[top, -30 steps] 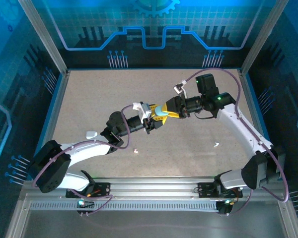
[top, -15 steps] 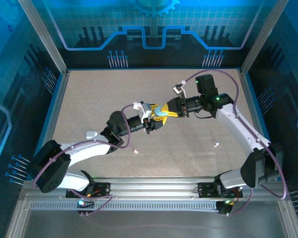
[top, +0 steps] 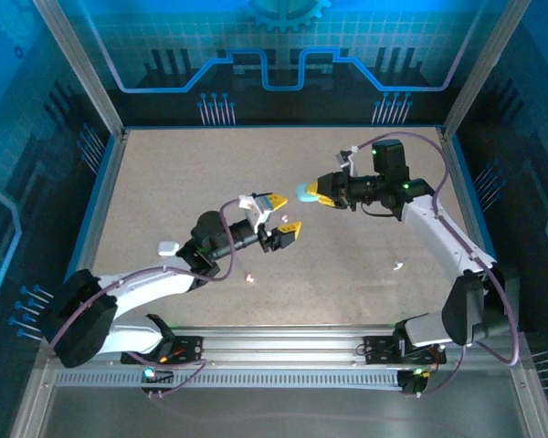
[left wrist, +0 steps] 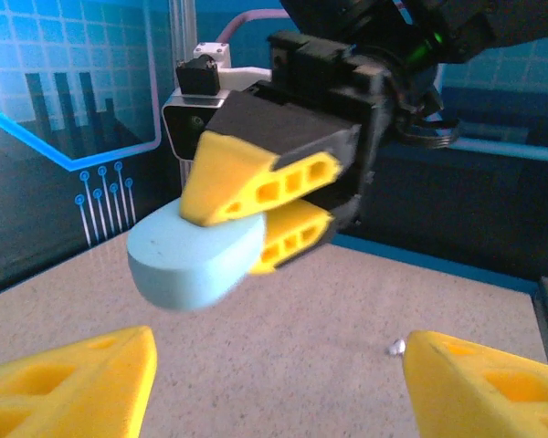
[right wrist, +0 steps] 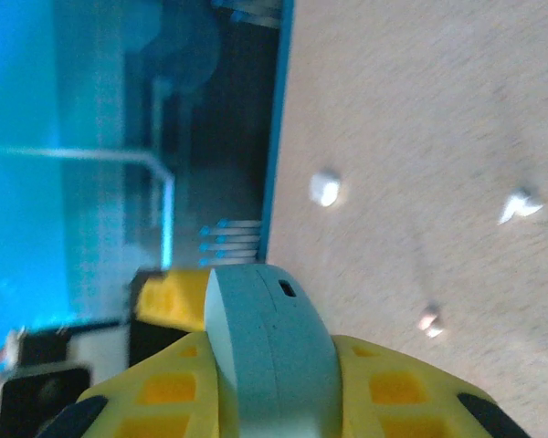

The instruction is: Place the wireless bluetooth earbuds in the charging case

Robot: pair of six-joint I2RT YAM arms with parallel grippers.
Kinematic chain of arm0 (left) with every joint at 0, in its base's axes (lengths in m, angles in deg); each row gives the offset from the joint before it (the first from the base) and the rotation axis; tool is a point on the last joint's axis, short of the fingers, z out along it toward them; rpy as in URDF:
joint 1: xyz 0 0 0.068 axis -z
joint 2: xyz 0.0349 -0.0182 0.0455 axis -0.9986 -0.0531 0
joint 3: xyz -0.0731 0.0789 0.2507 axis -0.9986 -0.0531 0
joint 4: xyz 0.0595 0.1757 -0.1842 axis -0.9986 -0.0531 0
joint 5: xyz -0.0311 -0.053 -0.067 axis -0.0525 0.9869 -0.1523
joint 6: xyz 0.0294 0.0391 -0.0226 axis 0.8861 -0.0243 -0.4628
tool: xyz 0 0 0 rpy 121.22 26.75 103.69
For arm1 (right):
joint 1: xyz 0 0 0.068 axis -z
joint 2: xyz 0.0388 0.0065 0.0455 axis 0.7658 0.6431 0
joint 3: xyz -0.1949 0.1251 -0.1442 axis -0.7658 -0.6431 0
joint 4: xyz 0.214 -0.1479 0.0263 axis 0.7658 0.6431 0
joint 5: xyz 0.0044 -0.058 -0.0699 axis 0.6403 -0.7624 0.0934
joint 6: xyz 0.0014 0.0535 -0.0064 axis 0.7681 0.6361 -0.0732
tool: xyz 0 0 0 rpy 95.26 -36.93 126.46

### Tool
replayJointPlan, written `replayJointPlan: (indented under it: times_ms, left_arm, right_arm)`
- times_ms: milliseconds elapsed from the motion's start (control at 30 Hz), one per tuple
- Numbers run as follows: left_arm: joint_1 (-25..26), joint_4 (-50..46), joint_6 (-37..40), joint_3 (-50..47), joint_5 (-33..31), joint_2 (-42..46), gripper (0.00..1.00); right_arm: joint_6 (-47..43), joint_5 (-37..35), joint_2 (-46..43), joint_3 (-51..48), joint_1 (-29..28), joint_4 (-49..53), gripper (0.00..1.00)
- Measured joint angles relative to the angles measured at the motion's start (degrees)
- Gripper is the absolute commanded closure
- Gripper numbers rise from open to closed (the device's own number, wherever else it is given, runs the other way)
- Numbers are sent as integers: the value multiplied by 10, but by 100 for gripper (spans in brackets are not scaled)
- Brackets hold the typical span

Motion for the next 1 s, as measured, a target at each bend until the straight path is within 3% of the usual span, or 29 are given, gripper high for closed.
replayJointPlan:
  times_ms: [267,400,600,1000]
  left_arm:
    - [-3,-145,10,-3,-83,114,1]
    - [-14,-243,3,24,-118,137,1]
    - [-41,-346,-36,60,-145,138,1]
    - [-65,-409,-98,75,-152,139,1]
  right_arm:
    - [-17,-113,126,3,7,0,82]
    - [-41,-170,168,4,9,22,82]
    - [-73,-201,213,4,44,34,80]
    - [-139,-189,254,-1,101,50,75]
